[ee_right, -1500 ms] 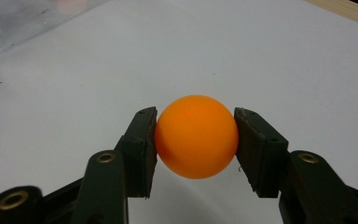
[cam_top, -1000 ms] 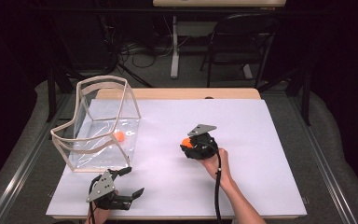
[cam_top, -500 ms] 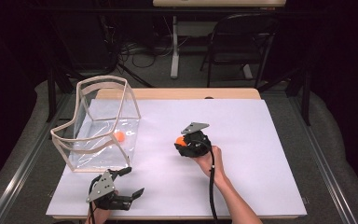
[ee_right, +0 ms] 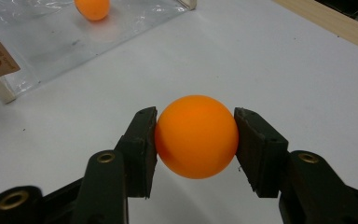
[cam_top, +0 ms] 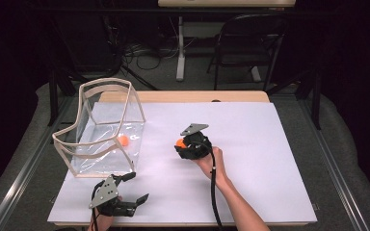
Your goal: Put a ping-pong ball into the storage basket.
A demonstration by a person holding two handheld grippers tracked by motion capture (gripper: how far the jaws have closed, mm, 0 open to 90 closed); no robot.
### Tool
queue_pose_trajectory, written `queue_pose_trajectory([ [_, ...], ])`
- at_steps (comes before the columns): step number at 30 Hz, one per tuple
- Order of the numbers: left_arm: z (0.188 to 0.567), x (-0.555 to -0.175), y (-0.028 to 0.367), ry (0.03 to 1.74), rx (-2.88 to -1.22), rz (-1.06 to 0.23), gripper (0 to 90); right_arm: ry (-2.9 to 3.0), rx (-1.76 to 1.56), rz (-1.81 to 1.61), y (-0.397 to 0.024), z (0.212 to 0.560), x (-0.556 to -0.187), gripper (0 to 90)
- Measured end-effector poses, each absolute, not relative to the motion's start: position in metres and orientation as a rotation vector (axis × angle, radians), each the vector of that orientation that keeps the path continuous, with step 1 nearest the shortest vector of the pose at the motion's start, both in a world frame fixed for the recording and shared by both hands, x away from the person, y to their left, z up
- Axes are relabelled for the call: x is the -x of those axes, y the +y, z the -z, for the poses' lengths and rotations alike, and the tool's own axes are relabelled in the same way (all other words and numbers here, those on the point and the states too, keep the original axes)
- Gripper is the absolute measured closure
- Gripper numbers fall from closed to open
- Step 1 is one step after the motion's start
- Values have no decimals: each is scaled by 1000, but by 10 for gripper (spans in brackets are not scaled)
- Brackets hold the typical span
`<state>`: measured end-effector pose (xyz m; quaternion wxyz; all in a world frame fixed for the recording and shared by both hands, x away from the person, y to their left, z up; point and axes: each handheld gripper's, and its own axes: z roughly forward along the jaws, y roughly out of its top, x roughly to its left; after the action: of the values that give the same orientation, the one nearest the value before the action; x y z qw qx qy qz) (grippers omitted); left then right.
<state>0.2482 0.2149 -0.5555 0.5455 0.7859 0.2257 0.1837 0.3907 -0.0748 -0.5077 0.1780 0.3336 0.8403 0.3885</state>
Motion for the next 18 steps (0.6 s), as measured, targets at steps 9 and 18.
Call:
queue_pose_trajectory([
  [9, 556, -248, 215, 535, -1866, -433, 157, 2388, -939, -1099, -69, 505, -396, 511],
  [18, 556, -248, 215, 535, -1864, -434, 157, 2391, -920, -1101, -62, 500, -400, 511],
])
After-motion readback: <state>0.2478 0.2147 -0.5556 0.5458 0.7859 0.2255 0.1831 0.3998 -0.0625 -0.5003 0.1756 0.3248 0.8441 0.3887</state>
